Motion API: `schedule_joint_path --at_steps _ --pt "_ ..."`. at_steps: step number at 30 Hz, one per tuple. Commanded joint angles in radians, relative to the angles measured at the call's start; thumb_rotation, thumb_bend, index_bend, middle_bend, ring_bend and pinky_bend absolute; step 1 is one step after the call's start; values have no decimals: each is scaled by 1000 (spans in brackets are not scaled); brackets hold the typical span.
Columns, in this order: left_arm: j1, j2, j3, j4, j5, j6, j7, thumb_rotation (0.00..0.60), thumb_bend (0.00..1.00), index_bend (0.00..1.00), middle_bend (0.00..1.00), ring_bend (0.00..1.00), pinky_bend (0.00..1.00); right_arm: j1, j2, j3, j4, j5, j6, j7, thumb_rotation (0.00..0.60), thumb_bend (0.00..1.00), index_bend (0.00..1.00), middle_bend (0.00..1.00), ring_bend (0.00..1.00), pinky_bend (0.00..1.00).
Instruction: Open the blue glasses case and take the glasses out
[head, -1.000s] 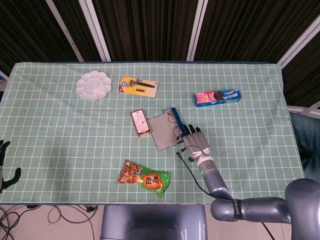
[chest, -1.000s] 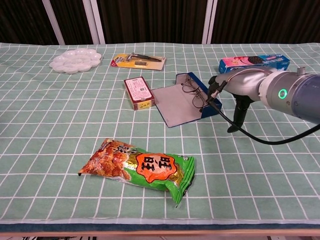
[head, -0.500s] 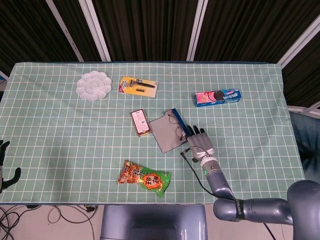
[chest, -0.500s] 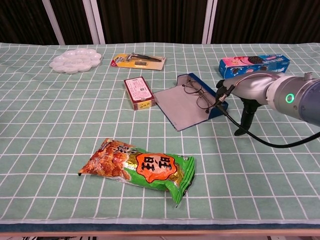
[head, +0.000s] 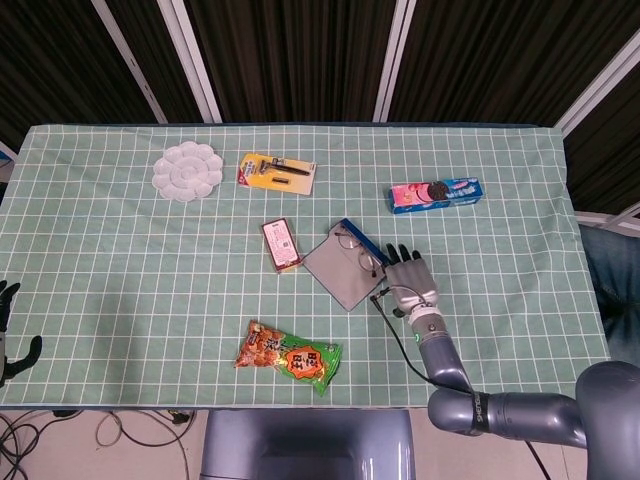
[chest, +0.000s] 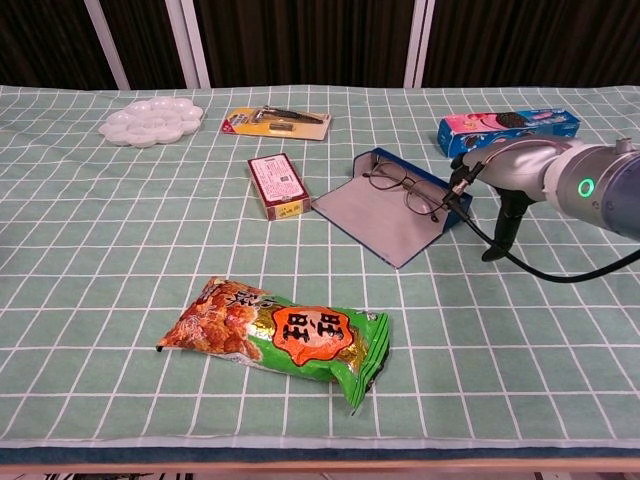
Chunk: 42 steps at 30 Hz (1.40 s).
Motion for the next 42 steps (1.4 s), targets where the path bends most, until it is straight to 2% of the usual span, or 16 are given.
schedule_joint_path --at_steps 1,42 --pt "0 0 0 0 -1 -1 0 600 391 71 0 0 0 1 -2 4 12 6 -3 -4 600 229 310 0 0 170" --pt "-1 4 1 -5 -4 -4 -1 600 392 71 0 0 0 -4 -64 71 192 31 -37 -6 600 242 311 0 0 170"
